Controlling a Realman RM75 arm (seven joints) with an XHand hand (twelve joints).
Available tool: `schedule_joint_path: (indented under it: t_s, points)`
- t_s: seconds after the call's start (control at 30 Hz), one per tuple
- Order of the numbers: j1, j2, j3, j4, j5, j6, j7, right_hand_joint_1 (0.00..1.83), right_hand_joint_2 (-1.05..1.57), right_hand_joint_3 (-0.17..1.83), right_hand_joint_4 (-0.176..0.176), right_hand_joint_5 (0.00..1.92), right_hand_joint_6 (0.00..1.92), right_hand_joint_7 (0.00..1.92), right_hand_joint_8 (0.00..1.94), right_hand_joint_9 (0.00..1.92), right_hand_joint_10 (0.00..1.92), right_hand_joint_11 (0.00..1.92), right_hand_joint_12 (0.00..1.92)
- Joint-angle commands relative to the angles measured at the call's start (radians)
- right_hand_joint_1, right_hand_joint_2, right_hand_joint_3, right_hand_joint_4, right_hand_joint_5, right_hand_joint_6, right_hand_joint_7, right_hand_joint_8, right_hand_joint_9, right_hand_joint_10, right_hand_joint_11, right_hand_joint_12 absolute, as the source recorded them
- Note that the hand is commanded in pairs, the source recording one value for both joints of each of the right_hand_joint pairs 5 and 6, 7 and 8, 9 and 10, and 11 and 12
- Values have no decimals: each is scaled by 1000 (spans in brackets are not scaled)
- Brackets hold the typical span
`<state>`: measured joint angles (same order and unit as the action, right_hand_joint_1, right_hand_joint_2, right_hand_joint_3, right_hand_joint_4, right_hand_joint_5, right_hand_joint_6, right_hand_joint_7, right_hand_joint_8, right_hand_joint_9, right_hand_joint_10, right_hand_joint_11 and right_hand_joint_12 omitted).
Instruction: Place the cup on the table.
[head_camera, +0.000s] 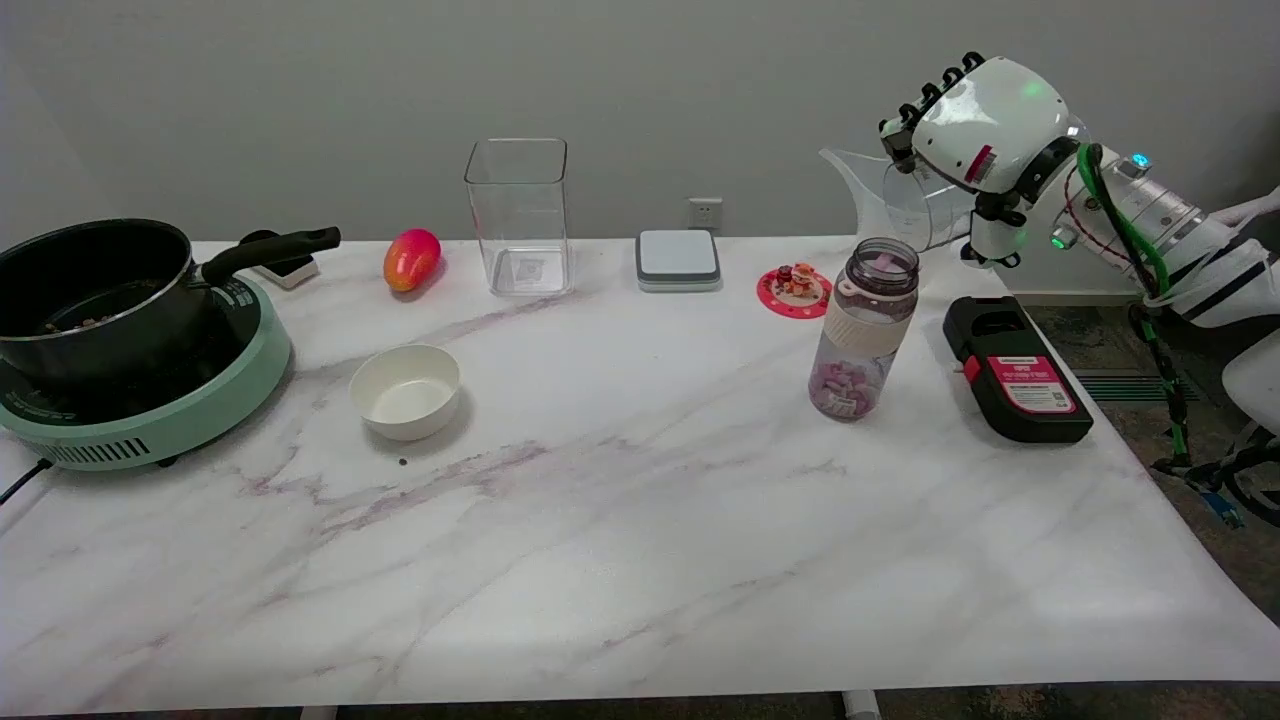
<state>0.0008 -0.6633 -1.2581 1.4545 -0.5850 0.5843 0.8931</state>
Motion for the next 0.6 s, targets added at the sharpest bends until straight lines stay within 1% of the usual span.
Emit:
schedule_joint_path:
  t_s: [0.03, 0.27, 0.37, 0.5, 0.6]
  points:
    - [0, 1, 15, -8, -11, 8, 1, 1443, 557, 880, 0, 1624, 1624, 1527, 1527, 1472, 1472, 1261, 1261]
    - [0, 1, 15, -7, -15, 11, 0, 1439, 579, 860, 0, 1624, 1624, 1529, 1529, 1473, 1473, 1262, 1262]
    - [-7, -3, 12, -9, 12, 1, 3, 1437, 589, 854, 0, 1625, 1625, 1530, 1530, 1474, 1474, 1262, 1262]
    - [-59, -22, 40, -9, 140, -28, -22, 1434, 601, 853, 0, 1629, 1629, 1536, 1536, 1476, 1476, 1267, 1267]
    - [-152, -70, 119, 8, 252, -37, -79, 1433, 620, 837, 0, 1633, 1633, 1540, 1540, 1482, 1482, 1273, 1273]
